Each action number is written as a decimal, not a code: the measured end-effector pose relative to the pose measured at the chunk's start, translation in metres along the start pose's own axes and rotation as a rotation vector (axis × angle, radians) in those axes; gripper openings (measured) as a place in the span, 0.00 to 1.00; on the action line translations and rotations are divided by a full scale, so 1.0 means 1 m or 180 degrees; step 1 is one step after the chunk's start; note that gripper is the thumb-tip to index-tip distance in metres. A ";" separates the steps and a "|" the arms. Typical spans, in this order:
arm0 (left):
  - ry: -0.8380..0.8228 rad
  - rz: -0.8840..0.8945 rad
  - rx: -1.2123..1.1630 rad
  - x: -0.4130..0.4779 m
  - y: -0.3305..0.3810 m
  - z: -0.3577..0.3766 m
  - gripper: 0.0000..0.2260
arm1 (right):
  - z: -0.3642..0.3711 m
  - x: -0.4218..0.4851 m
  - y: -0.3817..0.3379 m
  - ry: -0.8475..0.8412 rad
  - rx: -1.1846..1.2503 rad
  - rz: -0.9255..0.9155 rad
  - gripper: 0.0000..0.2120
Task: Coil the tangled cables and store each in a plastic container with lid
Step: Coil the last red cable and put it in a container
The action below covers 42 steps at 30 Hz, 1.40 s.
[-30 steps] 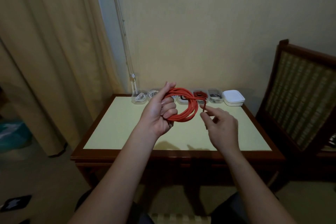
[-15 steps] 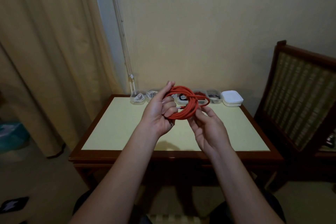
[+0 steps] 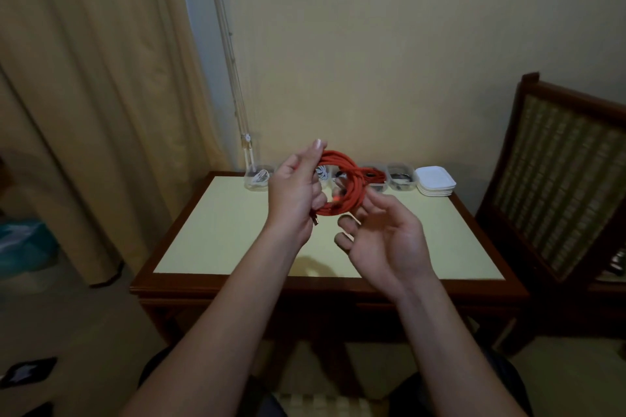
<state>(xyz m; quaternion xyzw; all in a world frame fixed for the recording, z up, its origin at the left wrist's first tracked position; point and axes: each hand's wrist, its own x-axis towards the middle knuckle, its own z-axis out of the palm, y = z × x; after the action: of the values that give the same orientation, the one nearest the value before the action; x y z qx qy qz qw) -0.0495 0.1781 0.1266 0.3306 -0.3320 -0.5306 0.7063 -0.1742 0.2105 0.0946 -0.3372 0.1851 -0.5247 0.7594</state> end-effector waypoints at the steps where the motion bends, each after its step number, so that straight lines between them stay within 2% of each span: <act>1: 0.0002 0.0077 0.0128 -0.001 -0.003 0.000 0.06 | 0.004 0.002 0.000 0.0096 -0.0110 0.0012 0.18; 2: -0.0002 0.0140 0.0283 -0.003 -0.005 0.000 0.07 | 0.007 0.004 0.000 0.0250 -0.0319 0.0008 0.17; 4: -0.0100 0.0140 0.0675 -0.005 -0.010 -0.002 0.11 | 0.009 0.008 0.001 0.0466 -0.0874 -0.0029 0.07; 6: -0.0412 -0.0139 0.0927 -0.006 -0.012 -0.007 0.12 | 0.001 0.013 0.001 0.0472 -0.1270 0.0014 0.02; 10: -0.0870 -0.1035 0.0981 -0.003 -0.007 -0.017 0.14 | -0.020 0.014 -0.006 0.0551 -0.1513 0.0554 0.08; 13: -0.0847 -0.1486 0.1045 -0.003 -0.006 -0.017 0.18 | -0.027 0.012 -0.003 0.0411 -0.1904 0.0696 0.15; 16: -0.0686 -0.1825 0.0652 -0.001 -0.008 -0.019 0.23 | -0.028 0.011 0.002 0.0581 -0.2399 0.0420 0.16; 19: -0.0681 -0.2011 0.0262 0.001 -0.011 -0.022 0.22 | -0.026 0.008 0.000 0.0894 -0.3367 -0.0013 0.15; 23: -0.0877 -0.2006 0.0301 0.001 -0.012 -0.023 0.18 | -0.022 0.002 -0.006 0.1083 -0.4226 0.0175 0.19; 26: -0.0892 -0.1943 0.0413 -0.001 -0.016 -0.024 0.17 | -0.022 0.002 -0.009 0.0985 -0.4825 0.0256 0.21; 29: -0.0630 -0.1326 0.0757 0.002 -0.020 -0.025 0.14 | -0.022 -0.002 -0.015 0.0626 -0.5163 0.0394 0.23; 32: -0.0295 -0.0773 0.0694 0.011 -0.016 -0.036 0.08 | -0.024 -0.017 -0.022 0.0164 -0.4746 0.0569 0.27; 35: -0.0166 -0.0669 0.0558 0.012 -0.010 -0.046 0.10 | -0.028 -0.031 -0.030 -0.0154 -0.4400 0.0533 0.29; 39: 0.0009 -0.0629 0.0525 0.006 -0.009 -0.038 0.06 | -0.032 -0.033 -0.036 -0.0198 -0.4371 0.0459 0.28; 42: 0.0089 -0.0731 0.0359 0.006 -0.003 -0.028 0.04 | -0.033 -0.032 -0.039 0.0018 -0.4313 0.0357 0.27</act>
<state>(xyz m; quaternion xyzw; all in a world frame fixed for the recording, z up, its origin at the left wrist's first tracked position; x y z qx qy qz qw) -0.0272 0.1745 0.1090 0.4131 -0.3113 -0.5838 0.6258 -0.2336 0.2206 0.0965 -0.7270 0.4921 -0.2537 0.4061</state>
